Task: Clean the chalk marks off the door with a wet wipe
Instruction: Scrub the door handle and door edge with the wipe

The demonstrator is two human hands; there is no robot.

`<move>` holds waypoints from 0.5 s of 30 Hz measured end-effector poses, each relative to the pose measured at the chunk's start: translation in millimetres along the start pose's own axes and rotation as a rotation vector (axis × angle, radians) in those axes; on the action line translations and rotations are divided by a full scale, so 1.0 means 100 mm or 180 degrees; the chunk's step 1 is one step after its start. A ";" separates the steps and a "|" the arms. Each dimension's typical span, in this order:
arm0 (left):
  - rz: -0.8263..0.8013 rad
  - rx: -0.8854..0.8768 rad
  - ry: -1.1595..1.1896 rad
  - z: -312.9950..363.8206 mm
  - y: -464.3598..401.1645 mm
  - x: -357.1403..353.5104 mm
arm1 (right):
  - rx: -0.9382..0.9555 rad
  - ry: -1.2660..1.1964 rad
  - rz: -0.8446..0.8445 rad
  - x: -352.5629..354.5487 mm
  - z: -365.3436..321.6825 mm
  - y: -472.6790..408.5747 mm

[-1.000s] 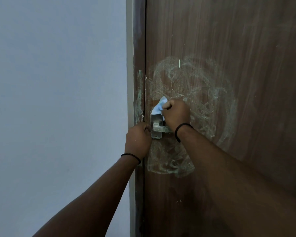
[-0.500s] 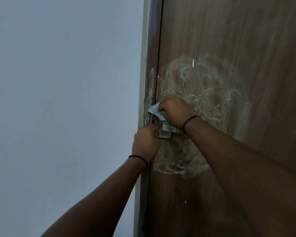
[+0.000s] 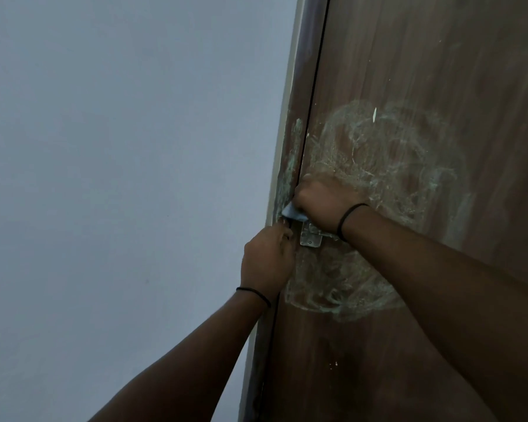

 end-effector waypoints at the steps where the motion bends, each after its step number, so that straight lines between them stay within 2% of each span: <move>1: 0.0060 -0.0013 0.0016 0.00 0.01 0.02 | 0.0017 0.0041 -0.0051 0.00 -0.03 0.00; 5: 0.0257 -0.0103 0.0078 0.04 0.02 0.12 | -0.0168 -0.0325 0.0405 0.10 0.14 -0.03; 9: 0.0244 -0.0078 0.0139 0.02 0.02 0.17 | 0.0125 -0.0009 -0.0235 -0.07 -0.11 -0.01; 12: 0.0233 -0.0174 0.0176 0.04 0.03 0.20 | -0.0123 -0.0198 0.0227 0.07 0.13 -0.04; 13: 0.0242 -0.0195 0.0182 0.04 0.03 0.21 | -0.0137 -0.0212 0.0234 0.08 0.16 -0.05; 15: 0.0268 -0.0222 0.0174 0.03 0.03 0.21 | -0.0041 -0.0013 -0.0100 0.05 0.08 -0.05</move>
Point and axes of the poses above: each hand's wrist, its own y-axis away from the middle knuckle, its own x-axis out of the back of the hand, z = x × y, the point moved 6 cm from there along -y, towards the middle knuckle, and after that the axes turned 1 degree about -z, right-handed, at the moved point
